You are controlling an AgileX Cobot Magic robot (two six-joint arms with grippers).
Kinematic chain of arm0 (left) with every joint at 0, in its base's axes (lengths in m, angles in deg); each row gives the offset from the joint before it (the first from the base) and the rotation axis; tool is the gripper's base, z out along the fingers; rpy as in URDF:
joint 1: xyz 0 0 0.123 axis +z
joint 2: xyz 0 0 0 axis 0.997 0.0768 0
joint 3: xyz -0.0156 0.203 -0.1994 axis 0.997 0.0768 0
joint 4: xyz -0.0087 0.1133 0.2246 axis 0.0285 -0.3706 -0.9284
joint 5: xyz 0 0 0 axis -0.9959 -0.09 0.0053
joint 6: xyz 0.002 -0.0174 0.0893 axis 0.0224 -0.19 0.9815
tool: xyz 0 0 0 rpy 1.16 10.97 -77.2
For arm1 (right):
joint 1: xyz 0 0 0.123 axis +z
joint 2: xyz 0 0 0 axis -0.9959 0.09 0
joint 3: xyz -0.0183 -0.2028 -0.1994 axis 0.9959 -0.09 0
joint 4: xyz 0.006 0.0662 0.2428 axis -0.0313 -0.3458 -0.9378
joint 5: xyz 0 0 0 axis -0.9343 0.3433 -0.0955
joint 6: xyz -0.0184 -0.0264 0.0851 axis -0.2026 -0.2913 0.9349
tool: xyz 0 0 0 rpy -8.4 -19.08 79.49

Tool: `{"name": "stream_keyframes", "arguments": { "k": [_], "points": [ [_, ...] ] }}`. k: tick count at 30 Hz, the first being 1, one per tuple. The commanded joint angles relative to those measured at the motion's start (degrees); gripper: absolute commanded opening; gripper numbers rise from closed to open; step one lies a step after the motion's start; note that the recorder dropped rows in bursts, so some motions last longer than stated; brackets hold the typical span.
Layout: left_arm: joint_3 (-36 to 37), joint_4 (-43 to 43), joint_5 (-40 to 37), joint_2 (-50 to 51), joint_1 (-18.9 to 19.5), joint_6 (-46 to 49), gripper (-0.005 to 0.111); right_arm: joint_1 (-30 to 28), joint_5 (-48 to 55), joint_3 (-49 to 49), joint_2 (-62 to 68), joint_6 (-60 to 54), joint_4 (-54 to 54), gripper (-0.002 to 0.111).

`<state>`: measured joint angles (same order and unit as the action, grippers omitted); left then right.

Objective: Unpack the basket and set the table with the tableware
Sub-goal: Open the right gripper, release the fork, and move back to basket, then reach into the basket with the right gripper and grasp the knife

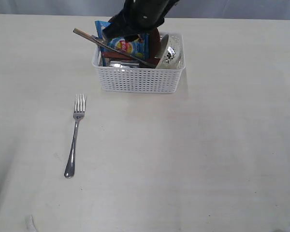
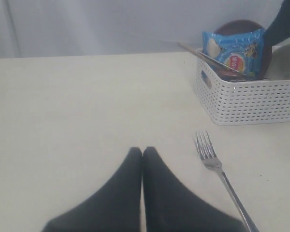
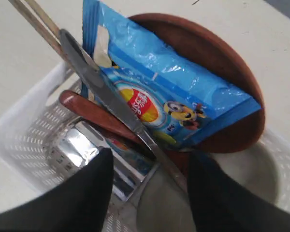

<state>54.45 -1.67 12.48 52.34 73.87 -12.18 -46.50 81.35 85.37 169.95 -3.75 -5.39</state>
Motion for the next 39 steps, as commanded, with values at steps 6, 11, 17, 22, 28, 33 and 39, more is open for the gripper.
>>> {"name": "stream_keyframes", "arguments": {
  "k": [6, 11, 17, 22, 28, 33, 39],
  "points": [
    [0.18, -0.52, 0.61, -0.15, -0.29, -0.24, 0.0, -3.22, -9.89, 0.07, 3.64, -31.43, -21.82, 0.046],
    [0.18, -0.52, 0.61, -0.15, -0.29, -0.24, 0.0, -3.22, -11.41, 3.0, 6.72, -31.43, -23.16, 0.046],
    [0.18, -0.52, 0.61, -0.15, -0.29, -0.24, 0.0, -3.22, -10.09, 9.52, 12.33, -31.43, -24.8, 0.046],
    [0.18, -0.52, 0.61, -0.15, -0.29, -0.24, 0.0, -2.8, -8.24, 14.32, 16.32, -31.31, -25.2, 0.046],
    [0.18, -0.52, 0.61, -0.15, -0.29, -0.24, 0.0, -2.8, -4.72, 16.63, 19.02, -31.31, -25.86, 0.046],
    [0.18, -0.52, 0.61, -0.15, -0.29, -0.24, 0.0, -2.8, -3.11, 16.63, 19.14, -31.31, -25.86, 0.046],
    [0.18, -0.52, 0.61, -0.15, -0.29, -0.24, 0.0, -2.58, 2.22, 16.63, 18.79, -31.31, -25.65, 0.046]
  ]
}}
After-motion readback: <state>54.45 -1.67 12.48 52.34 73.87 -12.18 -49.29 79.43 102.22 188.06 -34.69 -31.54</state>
